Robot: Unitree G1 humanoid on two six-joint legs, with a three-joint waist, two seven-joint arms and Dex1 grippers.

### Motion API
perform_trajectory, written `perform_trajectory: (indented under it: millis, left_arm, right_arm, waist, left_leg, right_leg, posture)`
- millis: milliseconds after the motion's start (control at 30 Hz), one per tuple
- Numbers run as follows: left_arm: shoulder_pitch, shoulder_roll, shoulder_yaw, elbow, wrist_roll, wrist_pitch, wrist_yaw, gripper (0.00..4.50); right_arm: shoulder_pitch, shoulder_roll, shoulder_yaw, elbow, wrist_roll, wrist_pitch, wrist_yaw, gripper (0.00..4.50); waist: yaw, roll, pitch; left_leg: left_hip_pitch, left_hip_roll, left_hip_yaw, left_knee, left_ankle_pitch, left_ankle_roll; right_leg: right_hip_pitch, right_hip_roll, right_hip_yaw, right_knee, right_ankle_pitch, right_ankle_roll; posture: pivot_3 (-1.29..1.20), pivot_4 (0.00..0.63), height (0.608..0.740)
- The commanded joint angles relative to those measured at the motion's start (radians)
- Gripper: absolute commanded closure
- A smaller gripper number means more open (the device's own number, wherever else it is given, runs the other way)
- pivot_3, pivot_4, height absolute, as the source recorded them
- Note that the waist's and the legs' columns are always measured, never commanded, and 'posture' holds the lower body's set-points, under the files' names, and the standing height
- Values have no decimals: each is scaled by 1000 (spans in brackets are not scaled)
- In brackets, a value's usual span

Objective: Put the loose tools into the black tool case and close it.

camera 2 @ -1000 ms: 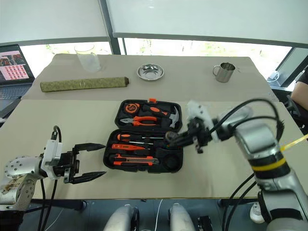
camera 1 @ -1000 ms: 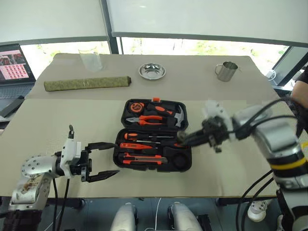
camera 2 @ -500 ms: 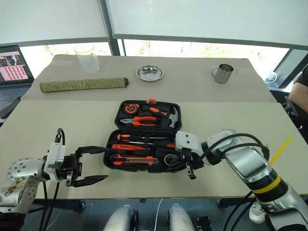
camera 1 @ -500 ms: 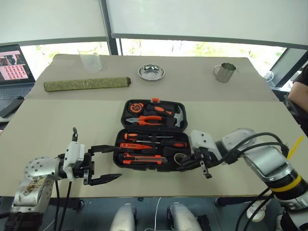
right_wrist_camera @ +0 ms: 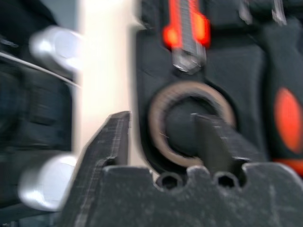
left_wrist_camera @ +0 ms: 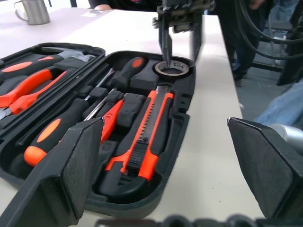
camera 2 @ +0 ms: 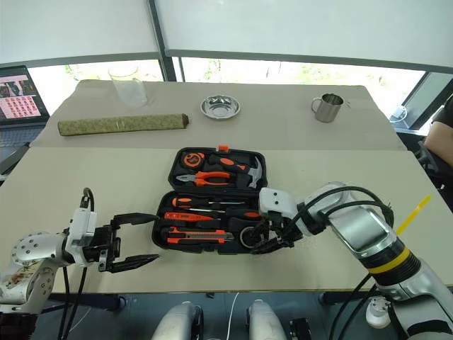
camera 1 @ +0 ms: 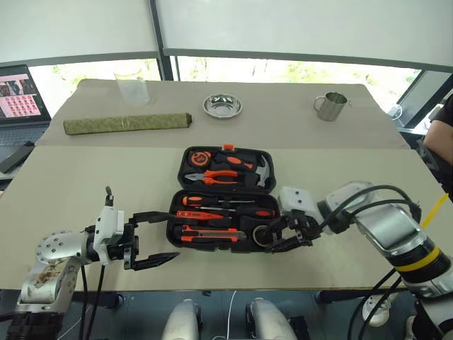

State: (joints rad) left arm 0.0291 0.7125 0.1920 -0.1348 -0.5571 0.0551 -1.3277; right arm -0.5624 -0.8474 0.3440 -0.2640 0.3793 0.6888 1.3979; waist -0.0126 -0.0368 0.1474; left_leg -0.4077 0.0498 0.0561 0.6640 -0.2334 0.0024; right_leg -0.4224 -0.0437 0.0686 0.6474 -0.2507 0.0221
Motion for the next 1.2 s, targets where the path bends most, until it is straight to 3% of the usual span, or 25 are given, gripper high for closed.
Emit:
perform_trajectory:
  millis: [33, 133, 233, 433, 567, 900, 1200]
  left_arm:
    - [2, -3, 64, -25, -24, 65, 116, 0]
    - [-32, -5, 100, 5, -50, 177, 231, 0]
    - [-136, -24, 79, 119, 50, 220, 400, 808]
    - [-346, -85, -11, 288, 183, 282, 582, 3042]
    - [-400, -101, -97, 340, 241, 291, 561, 4477]
    - [-488, -168, -219, 397, 256, 324, 448, 4477]
    - [-333, -127, -182, 203, 211, 382, 394, 4477]
  right_arm:
    - [1, -36, -133, 61, 94, -39, 79, 1523]
    - [-7, -8, -247, 196, 147, -25, 39, 1523]
    - [-13, 64, -302, 381, 39, -257, -93, 2286]
    - [-22, 182, -294, 602, -153, -596, -292, 4378]
    - [-40, 242, -246, 700, -258, -708, -375, 4500]
    - [21, 285, -214, 597, -243, -635, -339, 4500]
    - [148, 244, -233, 381, -184, -502, -305, 4500]
  waist:
    - [0, 0, 0]
    - [2, -1, 1]
    - [4, -2, 0]
    - [1, -3, 1]
    - [-7, -3, 1]
    - [1, -2, 1]
    - [-2, -2, 1]
  left_leg:
    - [0, 0, 0, 0, 0, 0]
    - [1, 0, 0, 0, 0, 0]
    - [2, 0, -1, 0, 0, 0]
    - [0, -1, 0, 1, 1, 0]
    - [-1, -1, 1, 1, 0, -1]
    - [-2, -1, 1, 1, 1, -1]
    - [-2, -1, 0, 1, 0, -1]
  right_leg:
    - [0, 0, 0, 0, 0, 0]
    - [1, 0, 0, 0, 0, 0]
    - [2, 0, 0, 0, 0, 0]
    - [0, 0, 0, 1, 2, 0]
    - [-1, 0, 1, 1, 2, 0]
    - [-1, 0, 1, 1, 2, 0]
    - [-1, 0, 1, 1, 2, 0]
  posture:
    - [0, 150, 740]
    - [0, 150, 740]
    - [0, 150, 740]
    - [0, 150, 740]
    - [0, 150, 740]
    - [0, 150, 740]
    - [0, 150, 740]
